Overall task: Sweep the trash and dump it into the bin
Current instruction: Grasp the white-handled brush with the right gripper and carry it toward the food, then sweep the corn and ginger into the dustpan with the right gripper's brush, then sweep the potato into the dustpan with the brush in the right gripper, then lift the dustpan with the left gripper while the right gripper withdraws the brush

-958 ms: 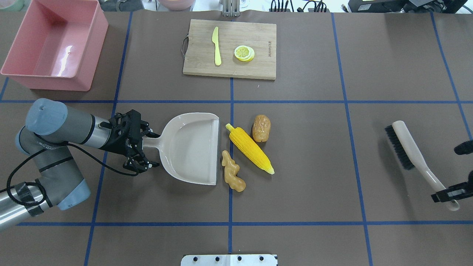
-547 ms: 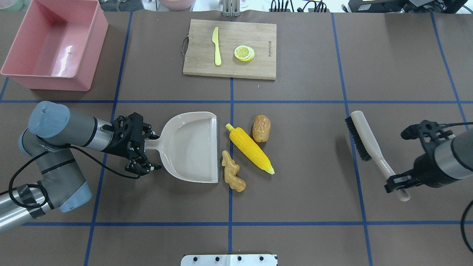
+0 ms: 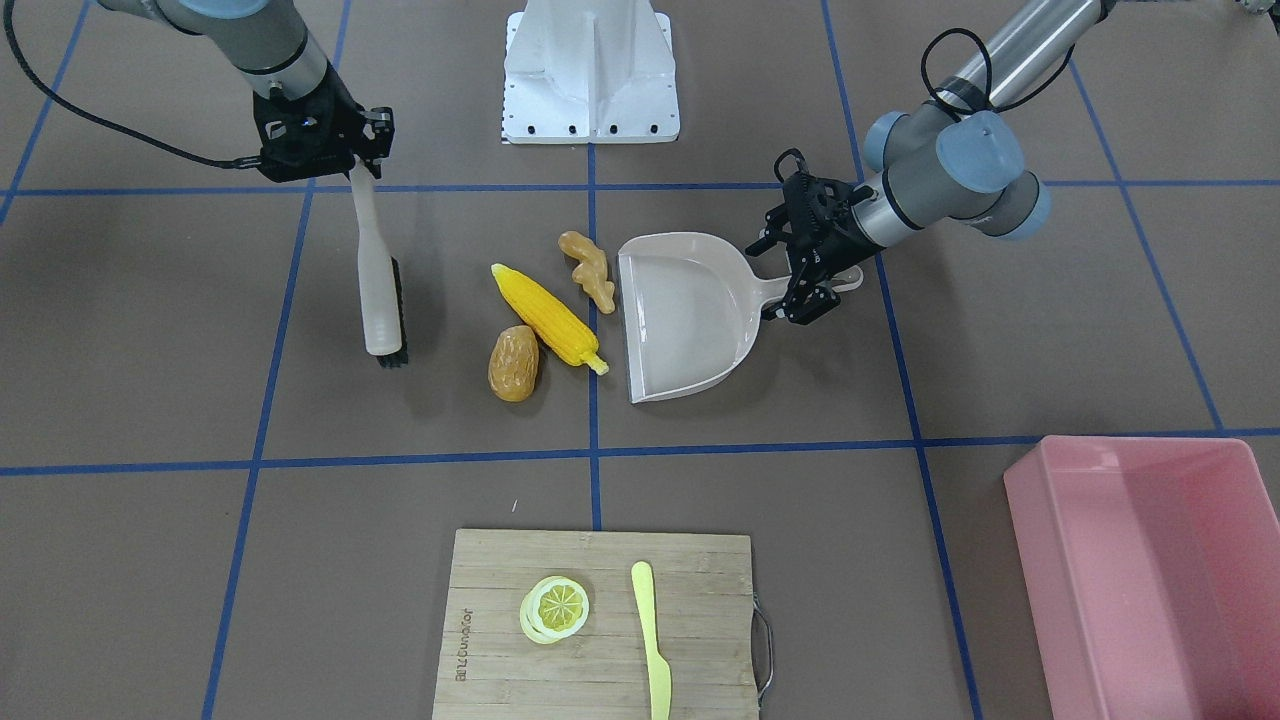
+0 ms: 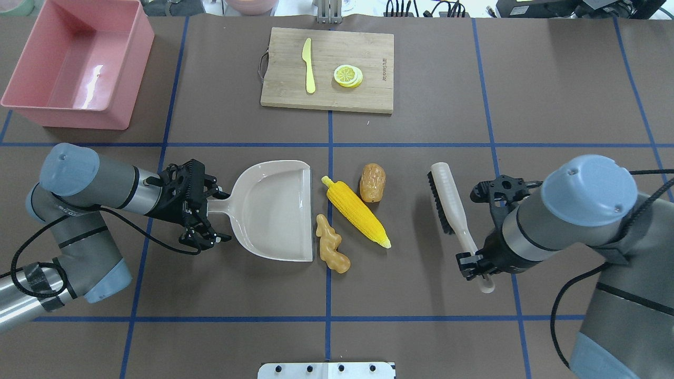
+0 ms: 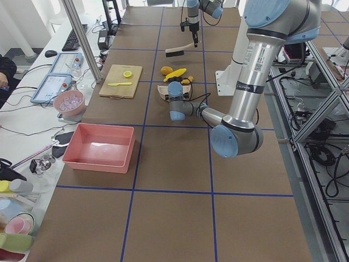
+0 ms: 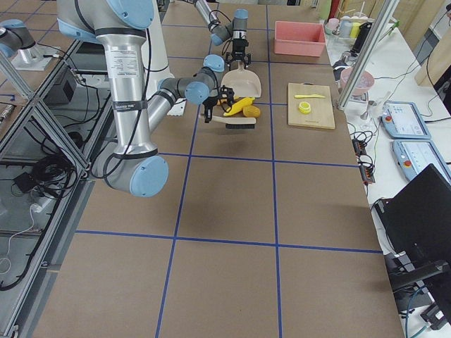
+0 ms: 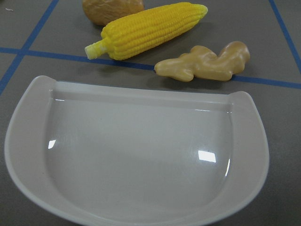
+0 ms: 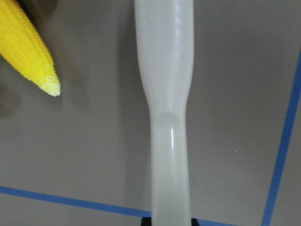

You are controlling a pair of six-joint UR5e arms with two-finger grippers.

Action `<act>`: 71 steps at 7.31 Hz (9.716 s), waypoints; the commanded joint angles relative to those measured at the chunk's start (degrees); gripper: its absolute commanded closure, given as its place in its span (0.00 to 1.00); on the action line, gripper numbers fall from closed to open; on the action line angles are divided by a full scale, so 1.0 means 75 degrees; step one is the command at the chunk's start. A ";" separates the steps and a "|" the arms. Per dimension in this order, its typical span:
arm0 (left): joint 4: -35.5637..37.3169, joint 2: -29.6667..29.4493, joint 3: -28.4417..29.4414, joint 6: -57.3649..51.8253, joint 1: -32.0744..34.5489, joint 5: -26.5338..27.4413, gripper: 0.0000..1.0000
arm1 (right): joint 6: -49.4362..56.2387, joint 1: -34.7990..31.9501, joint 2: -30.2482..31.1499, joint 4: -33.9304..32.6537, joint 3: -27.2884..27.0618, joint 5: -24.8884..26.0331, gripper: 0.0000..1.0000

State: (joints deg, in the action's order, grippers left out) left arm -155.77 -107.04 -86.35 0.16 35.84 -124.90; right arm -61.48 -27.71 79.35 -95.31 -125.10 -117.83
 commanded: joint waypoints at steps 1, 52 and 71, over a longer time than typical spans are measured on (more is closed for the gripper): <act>0.0004 -0.0001 -0.0006 0.0433 0.0002 0.0210 0.03 | 0.0076 0.0577 -0.0736 -0.0698 0.0261 0.0638 1.00; 0.0520 -0.0072 -0.0029 0.0436 -0.0045 0.0470 0.03 | -0.0871 0.0449 -0.4146 0.0120 0.3895 -0.0251 1.00; 0.0462 -0.0083 -0.0135 0.0377 -0.0045 0.0482 0.58 | 0.3662 -0.3566 -0.0155 -0.1655 0.1887 -0.1231 1.00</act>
State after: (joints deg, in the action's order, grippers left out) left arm -152.21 -107.67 -87.36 3.03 35.51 -121.29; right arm -36.74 -49.74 72.90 -112.38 -113.79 -123.70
